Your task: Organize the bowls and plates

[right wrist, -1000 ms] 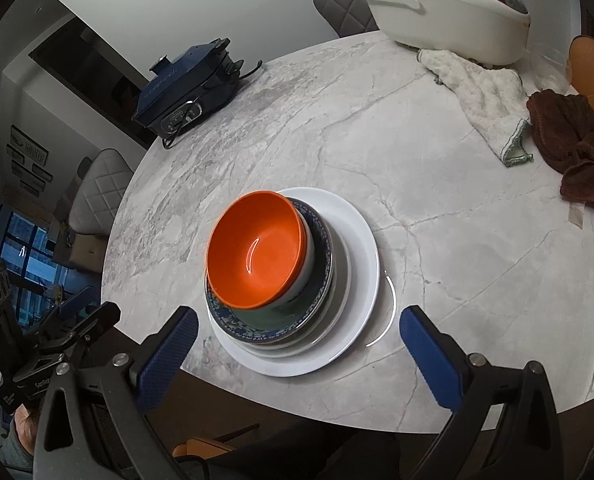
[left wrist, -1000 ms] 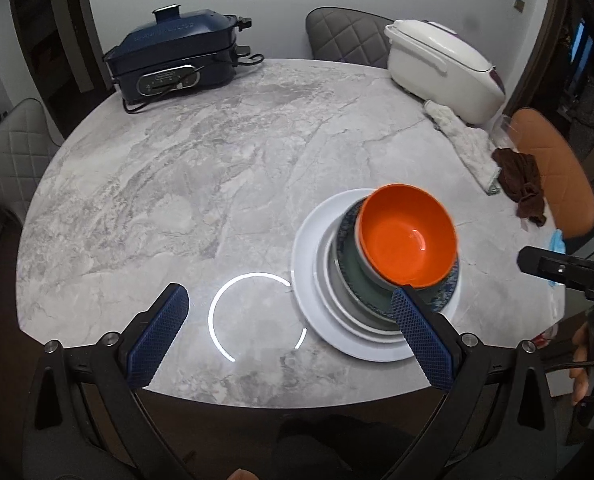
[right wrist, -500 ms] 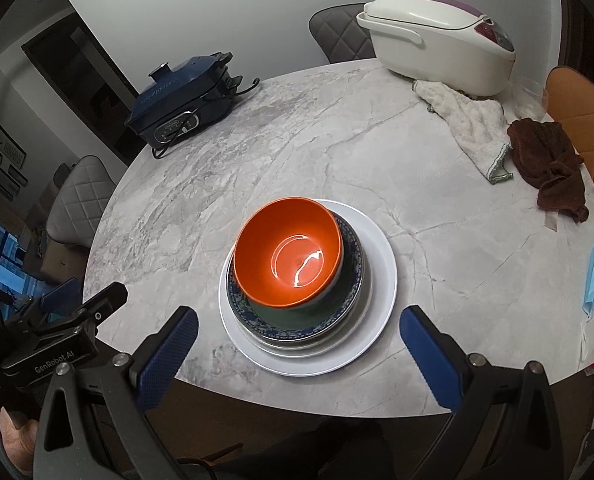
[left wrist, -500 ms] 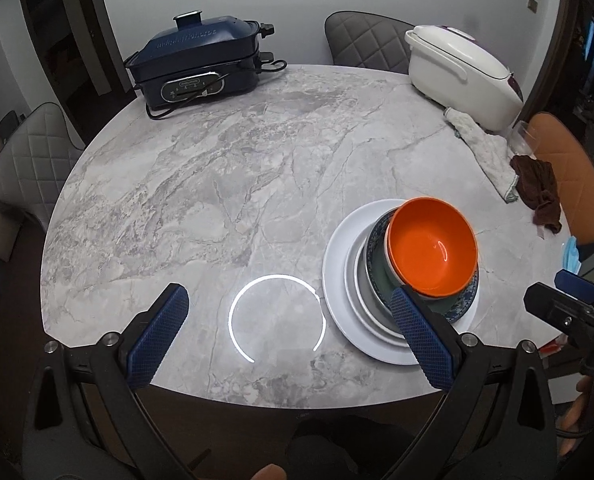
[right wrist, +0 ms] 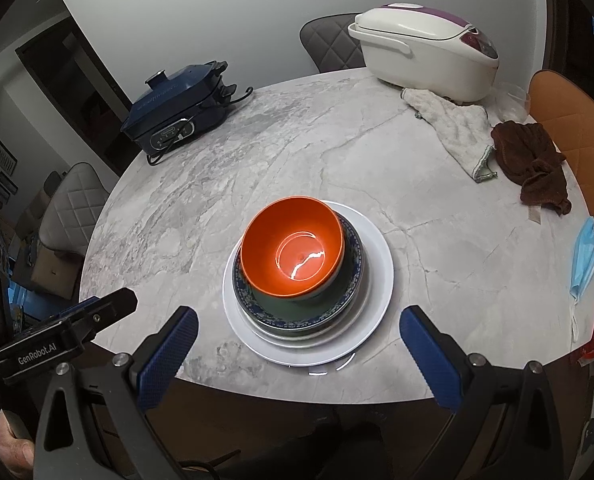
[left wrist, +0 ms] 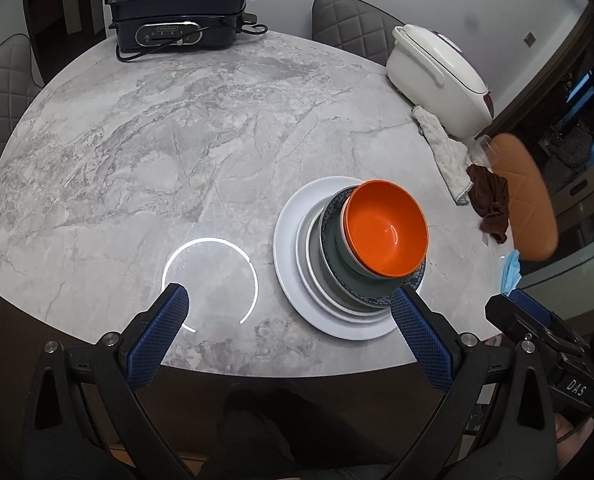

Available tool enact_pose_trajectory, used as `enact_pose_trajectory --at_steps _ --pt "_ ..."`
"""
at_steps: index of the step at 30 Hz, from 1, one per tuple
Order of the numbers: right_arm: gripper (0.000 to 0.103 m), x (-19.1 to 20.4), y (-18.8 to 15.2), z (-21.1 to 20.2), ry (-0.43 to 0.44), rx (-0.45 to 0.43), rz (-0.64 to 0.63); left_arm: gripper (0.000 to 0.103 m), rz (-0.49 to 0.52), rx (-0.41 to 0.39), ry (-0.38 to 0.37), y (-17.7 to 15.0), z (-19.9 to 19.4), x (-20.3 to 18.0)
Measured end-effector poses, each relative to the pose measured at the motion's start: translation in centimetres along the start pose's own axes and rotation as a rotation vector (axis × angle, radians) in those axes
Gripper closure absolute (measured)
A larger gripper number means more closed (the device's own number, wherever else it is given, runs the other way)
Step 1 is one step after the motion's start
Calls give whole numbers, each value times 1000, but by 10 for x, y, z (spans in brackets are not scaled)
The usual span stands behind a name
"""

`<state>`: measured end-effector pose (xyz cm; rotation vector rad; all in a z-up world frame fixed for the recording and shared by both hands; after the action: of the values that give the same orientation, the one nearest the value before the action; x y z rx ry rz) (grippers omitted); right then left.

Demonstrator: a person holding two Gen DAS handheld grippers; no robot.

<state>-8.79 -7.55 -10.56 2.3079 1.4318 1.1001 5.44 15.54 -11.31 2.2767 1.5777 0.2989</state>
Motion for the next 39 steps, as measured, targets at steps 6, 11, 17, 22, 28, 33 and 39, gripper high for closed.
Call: enact_pose_trajectory --at_steps 6,11,17,22,28,33,39 --pt "0 2 -4 1 6 12 -22 1 -24 7 30 -2 2 7" --pt "0 0 -1 2 33 19 -46 1 -45 70 50 -7 16 0" --pt "0 -12 9 -13 51 -9 -61 2 -55 162 34 -18 35 -26" --pt "0 -25 12 -22 56 -26 -56 20 -105 152 -116 -24 31 -43" --pt "0 -30 15 -31 64 -52 -66 20 -192 160 -305 -30 17 -54" --pt "0 -31 15 -31 65 -50 -73 20 -45 -48 1 -12 -19 -72" --pt "0 -26 17 -27 74 -40 -95 20 -49 -54 122 -9 -24 -70"
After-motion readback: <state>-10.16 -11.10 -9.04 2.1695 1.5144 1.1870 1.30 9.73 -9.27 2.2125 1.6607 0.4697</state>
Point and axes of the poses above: each gripper's, at about its wrist camera, not at the fingertips, and z roughly the way its jaws point, x to its left, y to its top, the point moved 2 cm from there along z, roughly the way its jaws point, and after that the axes turned 15 degrees about y, right-handed, at the moved point
